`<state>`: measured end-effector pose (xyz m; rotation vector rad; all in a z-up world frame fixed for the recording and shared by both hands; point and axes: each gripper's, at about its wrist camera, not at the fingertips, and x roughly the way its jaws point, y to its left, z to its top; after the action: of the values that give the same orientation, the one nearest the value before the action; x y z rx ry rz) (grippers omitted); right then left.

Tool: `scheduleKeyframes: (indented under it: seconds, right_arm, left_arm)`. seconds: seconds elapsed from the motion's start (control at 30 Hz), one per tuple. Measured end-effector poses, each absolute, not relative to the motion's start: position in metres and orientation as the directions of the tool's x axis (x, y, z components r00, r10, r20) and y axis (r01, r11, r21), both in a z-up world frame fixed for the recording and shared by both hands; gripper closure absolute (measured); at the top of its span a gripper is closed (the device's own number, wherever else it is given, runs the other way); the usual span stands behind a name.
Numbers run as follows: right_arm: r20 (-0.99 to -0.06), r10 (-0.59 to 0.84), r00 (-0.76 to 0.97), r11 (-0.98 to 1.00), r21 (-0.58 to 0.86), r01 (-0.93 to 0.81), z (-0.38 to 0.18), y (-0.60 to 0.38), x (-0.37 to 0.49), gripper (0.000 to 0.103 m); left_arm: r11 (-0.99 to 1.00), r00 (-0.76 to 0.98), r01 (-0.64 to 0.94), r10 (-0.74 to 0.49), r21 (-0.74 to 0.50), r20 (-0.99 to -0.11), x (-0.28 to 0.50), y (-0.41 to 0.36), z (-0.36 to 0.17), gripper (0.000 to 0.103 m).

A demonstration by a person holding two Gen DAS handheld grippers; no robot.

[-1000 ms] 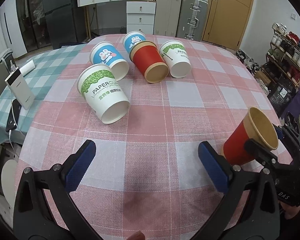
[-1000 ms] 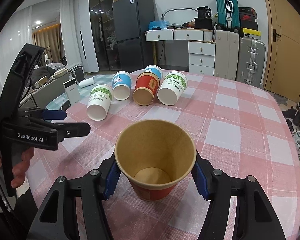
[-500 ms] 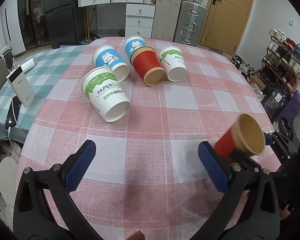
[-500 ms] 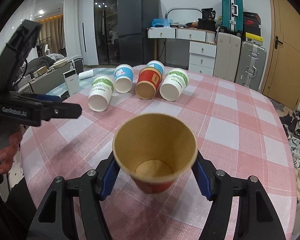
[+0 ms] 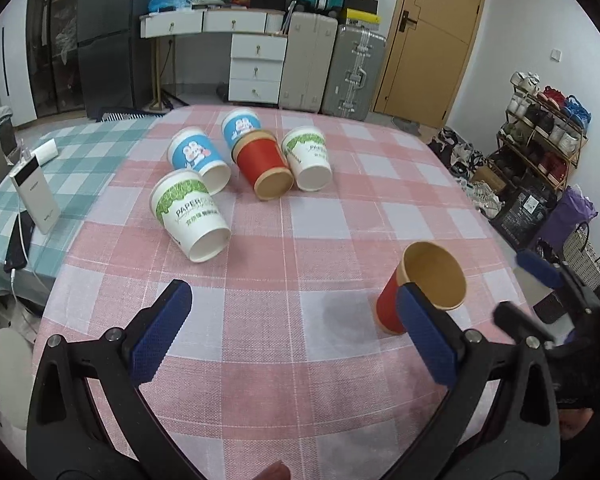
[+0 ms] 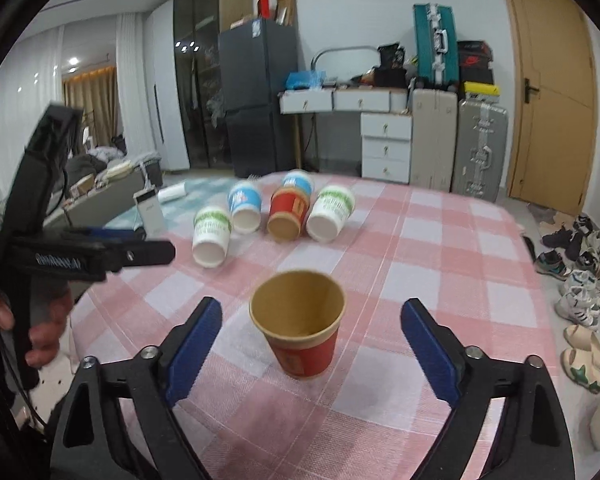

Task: Flip cup upright
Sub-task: 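Lower the upright red cup onto the table and open the right tool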

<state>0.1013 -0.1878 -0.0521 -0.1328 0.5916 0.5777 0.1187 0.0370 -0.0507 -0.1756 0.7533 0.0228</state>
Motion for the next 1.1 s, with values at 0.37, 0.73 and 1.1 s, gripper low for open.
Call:
scheduleKeyframes:
  seconds: [0.37, 0.73, 1.1]
  right_arm:
    - [-0.484, 0.523, 0.702, 0.849, 0.217, -0.483, 0.009, -0.219, 0.081, 0.000]
    - [-0.492, 0.500, 0.713, 0.864, 0.219, -0.454, 0.020, -0.223, 0.061, 0.000]
    - [-0.499, 0.483, 0.720, 0.873, 0.208, -0.441, 0.017, -0.230, 0.050, 0.000]
  left_arm:
    - [0.989, 0.763, -0.051, -0.052, -0.140, -0.645, 0.097, 0.013, -0.013, 0.001]
    - [0.993, 0.788, -0.055, -0.021, -0.104, -0.616, 0.066, -0.004, 0.004, 0.001]
    - [0.993, 0.813, -0.006, -0.066, -0.122, -0.578, 0.049, -0.011, 0.016, 0.001]
